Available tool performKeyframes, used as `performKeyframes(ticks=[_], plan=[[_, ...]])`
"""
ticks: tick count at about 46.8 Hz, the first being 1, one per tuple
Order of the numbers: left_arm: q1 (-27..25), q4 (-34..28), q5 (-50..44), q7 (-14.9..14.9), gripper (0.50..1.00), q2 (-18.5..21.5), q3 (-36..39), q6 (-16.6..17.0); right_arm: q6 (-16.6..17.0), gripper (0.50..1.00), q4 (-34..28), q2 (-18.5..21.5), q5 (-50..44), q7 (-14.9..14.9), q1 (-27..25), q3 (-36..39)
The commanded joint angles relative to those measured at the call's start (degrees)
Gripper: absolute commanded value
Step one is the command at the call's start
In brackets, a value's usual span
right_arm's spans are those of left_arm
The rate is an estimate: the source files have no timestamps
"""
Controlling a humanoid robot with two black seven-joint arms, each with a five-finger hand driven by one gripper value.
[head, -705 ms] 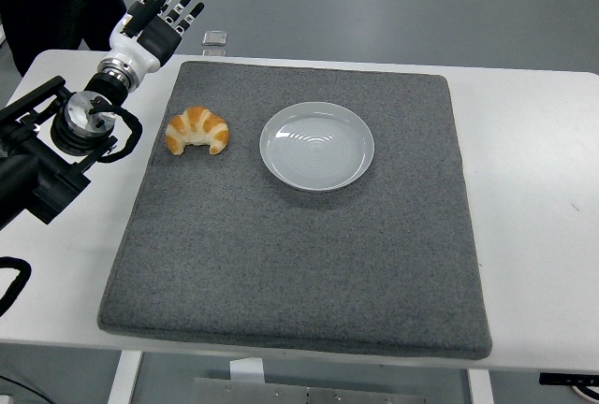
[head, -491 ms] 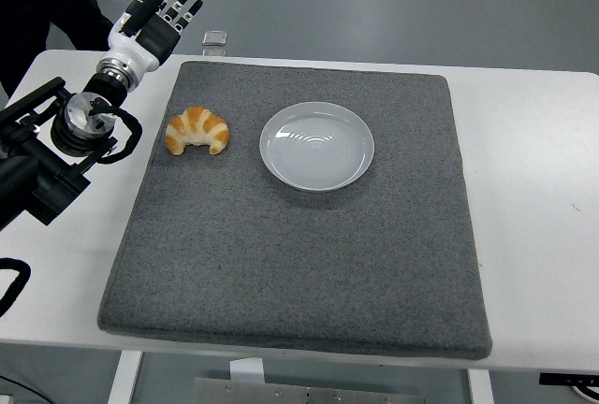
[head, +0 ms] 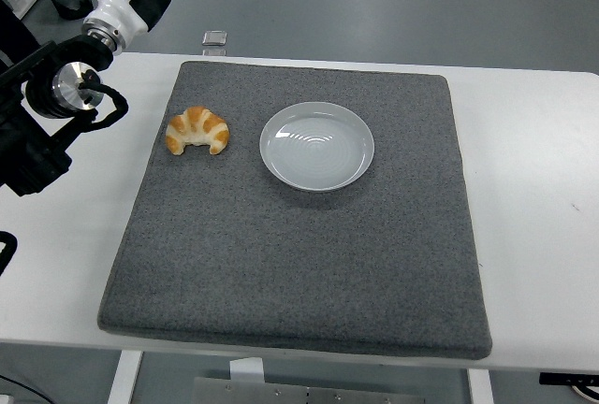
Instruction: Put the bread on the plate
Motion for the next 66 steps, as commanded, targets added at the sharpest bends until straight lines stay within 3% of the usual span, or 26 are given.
performKeyframes(ticks=[1,13,24,36,50,61,66], plan=[[-1.34,-0.71,0.43,0.62,0.994,2.27,0.84,-0.71,0.0,0.932,0.0,0.0,-0.05,0.0,0.0,0.09],[-6.08,-3.79,0.78,4.23,0.992,10.7,13.31,-7.3,0.0,0.932,0.0,0.0,0.03,0.0,0.0,0.09],[-10.22,-3.96,2.27,5.55,0.984,17.03,26.5,-17.58,0.0,0.932,0.0,0.0,0.03,0.0,0.09,0.09],[-9.69,-3.35,19.92,4.67,0.975,22.4,26.95,-25.4,0.0,0.932,0.0,0.0,-0.05,0.0,0.09,0.09],[-9.6,-3.44,31.8,2.3,0.941,23.19,26.95,-24.8,0.0,0.932,0.0,0.0,-0.05,0.0,0.18,0.09],[-9.6,-3.61,35.41,2.29,0.917,22.4,27.56,-18.82,0.0,0.932,0.0,0.0,0.03,0.0,0.18,0.09],[-8.47,-3.61,36.02,2.29,0.906,19.33,28.18,-16.53,0.09,0.932,0.0,0.0,0.03,0.0,0.18,0.09]])
